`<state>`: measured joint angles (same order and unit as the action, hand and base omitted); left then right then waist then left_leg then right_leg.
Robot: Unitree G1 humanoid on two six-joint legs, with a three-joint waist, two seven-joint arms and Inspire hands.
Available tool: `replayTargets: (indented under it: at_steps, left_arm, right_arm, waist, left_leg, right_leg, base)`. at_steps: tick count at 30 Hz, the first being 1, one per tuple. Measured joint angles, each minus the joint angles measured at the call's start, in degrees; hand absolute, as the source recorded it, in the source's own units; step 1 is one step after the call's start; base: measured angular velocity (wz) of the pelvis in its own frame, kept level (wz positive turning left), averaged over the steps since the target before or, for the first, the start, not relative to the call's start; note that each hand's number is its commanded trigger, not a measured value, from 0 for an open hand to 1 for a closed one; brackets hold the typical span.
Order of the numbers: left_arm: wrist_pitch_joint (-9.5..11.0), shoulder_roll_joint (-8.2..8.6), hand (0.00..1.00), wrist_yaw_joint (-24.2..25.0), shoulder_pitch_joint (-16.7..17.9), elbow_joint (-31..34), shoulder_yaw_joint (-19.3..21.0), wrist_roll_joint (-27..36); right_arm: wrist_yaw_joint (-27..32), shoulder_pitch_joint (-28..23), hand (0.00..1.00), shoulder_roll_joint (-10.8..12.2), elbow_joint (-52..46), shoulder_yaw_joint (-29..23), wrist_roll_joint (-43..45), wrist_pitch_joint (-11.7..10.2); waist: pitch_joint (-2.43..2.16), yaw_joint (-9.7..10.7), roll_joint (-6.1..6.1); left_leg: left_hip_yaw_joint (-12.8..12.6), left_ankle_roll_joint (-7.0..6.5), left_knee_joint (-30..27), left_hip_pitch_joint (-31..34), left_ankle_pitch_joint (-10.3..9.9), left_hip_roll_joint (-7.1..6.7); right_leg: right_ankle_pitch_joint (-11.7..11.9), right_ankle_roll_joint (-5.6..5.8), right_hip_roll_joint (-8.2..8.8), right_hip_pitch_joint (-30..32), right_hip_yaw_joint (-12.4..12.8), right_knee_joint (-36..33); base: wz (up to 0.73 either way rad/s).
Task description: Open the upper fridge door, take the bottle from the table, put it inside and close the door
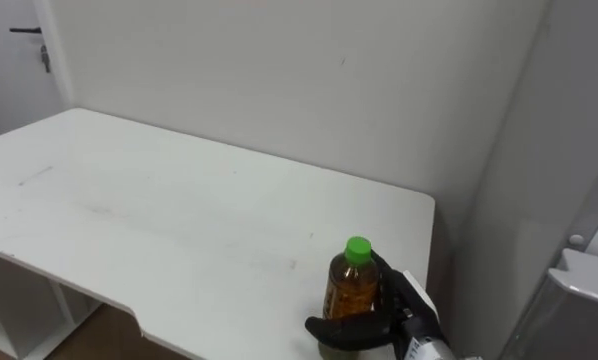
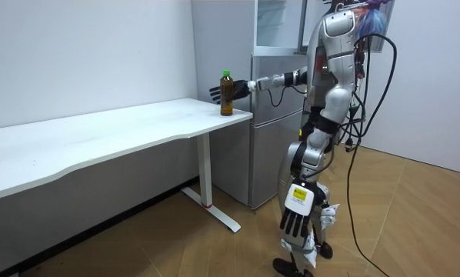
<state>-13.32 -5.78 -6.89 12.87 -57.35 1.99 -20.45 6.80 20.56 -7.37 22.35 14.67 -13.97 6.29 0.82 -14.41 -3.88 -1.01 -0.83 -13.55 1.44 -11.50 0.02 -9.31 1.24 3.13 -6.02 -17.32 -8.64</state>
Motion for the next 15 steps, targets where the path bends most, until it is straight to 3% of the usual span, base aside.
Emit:
replayTargets:
  at_steps: [8,9,12,15]
  left_arm:
    - [-0.30,-0.01,0.00,0.45,0.28,-0.02,0.12,0.01]
    - [-0.30,-0.04,0.00,0.91,0.35,-0.02,0.21,-0.01]
    - [-0.30,-0.03,0.00,1.52,0.43,-0.03,0.22,-0.01]
    - [-0.31,-0.02,0.00,1.70,0.78,-0.08,0.23,0.00]
  right_arm:
    - [0.13,0.30,0.02,-0.05,1.85,-0.30,-5.93,0.04]
    - [0.06,0.31,0.52,0.02,1.85,-0.31,-7.05,0.04]
    - [-0.10,0.32,1.00,0.05,1.85,-0.31,-8.67,0.04]
    - [-0.13,0.31,1.00,0.04,1.86,-0.31,-9.84,0.04]
  waist:
    - [-0.13,-0.06,0.41]
    - [-0.19,-0.06,0.58]
    - [-0.13,-0.08,0.94]
    - [0.00,-0.03,1.14]
  left_leg:
    - [-0.14,0.01,-0.03,-0.06,0.01,-0.02]
    - [-0.16,0.01,-0.02,-0.07,0.01,-0.01]
    - [-0.18,0.02,0.09,-0.06,0.02,0.02]
    - [-0.18,0.03,0.18,-0.28,0.02,0.02]
  right_leg:
    - [0.00,0.00,0.01,-0.12,-0.03,0.00]
    - [0.00,0.00,0.01,-0.12,-0.03,0.00]
    - [0.00,0.01,0.01,-0.15,-0.03,0.00]
    - [-0.01,0.02,0.00,-0.46,0.00,0.08]
  base:
    - [0.01]
    - [0.00]
    - [0.00]
    - [0.00]
